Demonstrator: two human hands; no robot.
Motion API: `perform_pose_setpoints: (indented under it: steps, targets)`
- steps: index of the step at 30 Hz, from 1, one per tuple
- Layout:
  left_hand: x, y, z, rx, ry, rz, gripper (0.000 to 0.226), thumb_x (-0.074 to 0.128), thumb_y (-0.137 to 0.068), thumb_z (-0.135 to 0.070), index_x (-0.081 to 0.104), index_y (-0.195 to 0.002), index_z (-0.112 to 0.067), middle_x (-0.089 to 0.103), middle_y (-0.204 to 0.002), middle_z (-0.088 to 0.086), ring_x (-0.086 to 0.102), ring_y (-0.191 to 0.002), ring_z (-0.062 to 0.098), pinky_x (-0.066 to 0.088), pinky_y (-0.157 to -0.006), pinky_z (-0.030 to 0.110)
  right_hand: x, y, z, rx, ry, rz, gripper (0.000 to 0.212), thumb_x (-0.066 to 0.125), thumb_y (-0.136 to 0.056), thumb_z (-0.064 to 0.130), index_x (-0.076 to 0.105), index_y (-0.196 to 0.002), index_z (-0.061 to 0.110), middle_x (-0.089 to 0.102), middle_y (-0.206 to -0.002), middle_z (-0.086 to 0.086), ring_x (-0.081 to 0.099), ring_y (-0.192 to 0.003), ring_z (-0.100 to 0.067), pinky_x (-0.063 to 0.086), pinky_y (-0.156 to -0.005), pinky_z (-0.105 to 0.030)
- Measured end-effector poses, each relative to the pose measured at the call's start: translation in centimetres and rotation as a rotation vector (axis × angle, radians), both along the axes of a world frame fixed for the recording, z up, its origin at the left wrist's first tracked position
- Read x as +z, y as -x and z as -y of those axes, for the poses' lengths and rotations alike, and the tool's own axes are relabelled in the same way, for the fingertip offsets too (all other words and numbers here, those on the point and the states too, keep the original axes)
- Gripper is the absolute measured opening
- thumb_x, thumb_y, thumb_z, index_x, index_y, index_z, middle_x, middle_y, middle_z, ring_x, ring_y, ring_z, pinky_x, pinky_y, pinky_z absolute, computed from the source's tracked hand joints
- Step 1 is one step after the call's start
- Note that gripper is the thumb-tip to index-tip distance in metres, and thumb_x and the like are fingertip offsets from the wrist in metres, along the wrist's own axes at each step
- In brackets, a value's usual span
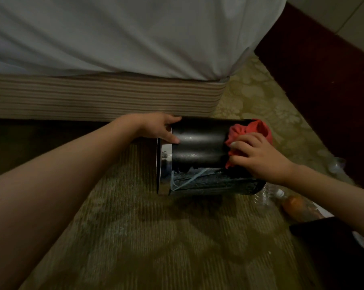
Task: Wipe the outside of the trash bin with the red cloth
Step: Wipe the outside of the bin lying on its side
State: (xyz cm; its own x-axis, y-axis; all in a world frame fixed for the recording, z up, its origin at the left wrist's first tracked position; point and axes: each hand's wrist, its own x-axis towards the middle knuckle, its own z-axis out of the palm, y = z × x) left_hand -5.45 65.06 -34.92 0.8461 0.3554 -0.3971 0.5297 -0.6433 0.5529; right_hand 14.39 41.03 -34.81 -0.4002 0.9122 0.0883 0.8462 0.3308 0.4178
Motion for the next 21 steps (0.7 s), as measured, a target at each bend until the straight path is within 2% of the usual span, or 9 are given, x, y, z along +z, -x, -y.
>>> perform_pose_setpoints:
  steps: [3,6,8,10,12,14,17,19,21]
  targets:
    - [-0.1,-0.2,0.0,0.006,-0.016,-0.007,0.084,0.065,-0.081,-0.041,0.017,-0.148,-0.026,0.036,-0.146,0.007,0.039,-0.129,0.023,0.026,-0.109,0.033,0.3,1.9,-1.6,-0.025,0.021,-0.029,0.028,0.077,-0.062,0.012,0.071,-0.089,0.013,0.066,-0.107,-0.019,0.062,-0.097,-0.042,0.049,-0.075,-0.056]
    - [-0.1,-0.2,-0.1,0.018,-0.017,-0.016,0.086,0.067,-0.079,-0.042,0.017,-0.148,-0.026,0.031,-0.15,0.005,0.033,-0.134,0.022,0.024,-0.114,0.038,-0.3,5.7,-4.7,0.046,0.003,-0.086,0.025,0.066,-0.07,0.016,0.07,-0.094,0.015,0.065,-0.11,-0.017,0.061,-0.1,-0.04,0.049,-0.077,-0.056]
    - [-0.1,-0.2,0.0,0.025,-0.003,-0.008,0.087,0.068,-0.078,-0.04,0.018,-0.148,-0.025,0.03,-0.151,0.003,0.032,-0.134,0.019,0.022,-0.114,0.031,-0.7,7.0,-5.7,0.081,-0.025,-0.082,0.024,0.058,-0.074,0.019,0.069,-0.094,0.017,0.065,-0.109,-0.014,0.061,-0.102,-0.037,0.048,-0.08,-0.052]
    - [-0.1,-0.1,0.1,0.028,0.012,0.007,0.086,0.069,-0.079,-0.038,0.019,-0.148,-0.024,0.035,-0.148,0.006,0.036,-0.131,0.02,0.025,-0.106,0.026,-1.0,5.8,-4.7,0.084,-0.043,-0.081,0.021,0.058,-0.076,0.019,0.07,-0.093,0.018,0.066,-0.109,-0.012,0.061,-0.103,-0.034,0.048,-0.083,-0.051]
    - [-0.1,-0.1,0.0,0.035,0.025,0.001,0.084,0.068,-0.079,-0.039,0.019,-0.147,-0.027,0.037,-0.145,0.009,0.038,-0.128,0.024,0.028,-0.106,0.032,-1.0,2.7,-2.4,0.075,-0.058,-0.062,0.021,0.055,-0.078,0.019,0.071,-0.091,0.017,0.066,-0.109,-0.013,0.061,-0.103,-0.034,0.048,-0.086,-0.053]
    - [0.0,0.0,-0.1,0.038,0.033,-0.005,0.083,0.067,-0.08,-0.04,0.019,-0.147,-0.029,0.037,-0.144,0.01,0.039,-0.128,0.026,0.028,-0.107,0.037,-0.7,-0.1,0.0,0.0,-0.026,-0.031,0.021,0.066,-0.071,0.017,0.071,-0.091,0.016,0.066,-0.109,-0.016,0.059,-0.104,-0.036,0.048,-0.084,-0.057]
    - [0.1,-0.1,-0.1,0.038,0.037,-0.014,0.083,0.066,-0.08,-0.04,0.018,-0.147,-0.029,0.037,-0.144,0.009,0.038,-0.129,0.025,0.027,-0.11,0.038,-0.2,-0.8,0.7,-0.122,0.03,0.001,0.04,0.084,-0.051,0.01,0.072,-0.089,0.014,0.066,-0.106,-0.02,0.062,-0.096,-0.042,0.047,-0.079,-0.059]
    - [0.3,-0.2,0.1,0.037,0.036,-0.032,0.084,0.066,-0.081,-0.039,0.017,-0.148,-0.028,0.039,-0.144,0.011,0.039,-0.129,0.026,0.028,-0.109,0.039,-0.2,1.2,-0.7,-0.122,0.005,-0.05,0.036,0.084,-0.054,0.012,0.072,-0.089,0.014,0.066,-0.106,-0.021,0.062,-0.095,-0.043,0.046,-0.077,-0.06]
    - [0.3,-0.2,0.2,0.038,0.024,-0.027,0.084,0.067,-0.081,-0.038,0.017,-0.148,-0.025,0.035,-0.147,0.01,0.036,-0.133,0.024,0.026,-0.113,0.039,-0.5,4.3,-3.0,-0.041,-0.036,-0.092,0.021,0.07,-0.068,0.016,0.071,-0.089,0.016,0.065,-0.108,-0.019,0.062,-0.098,-0.041,0.047,-0.077,-0.059]
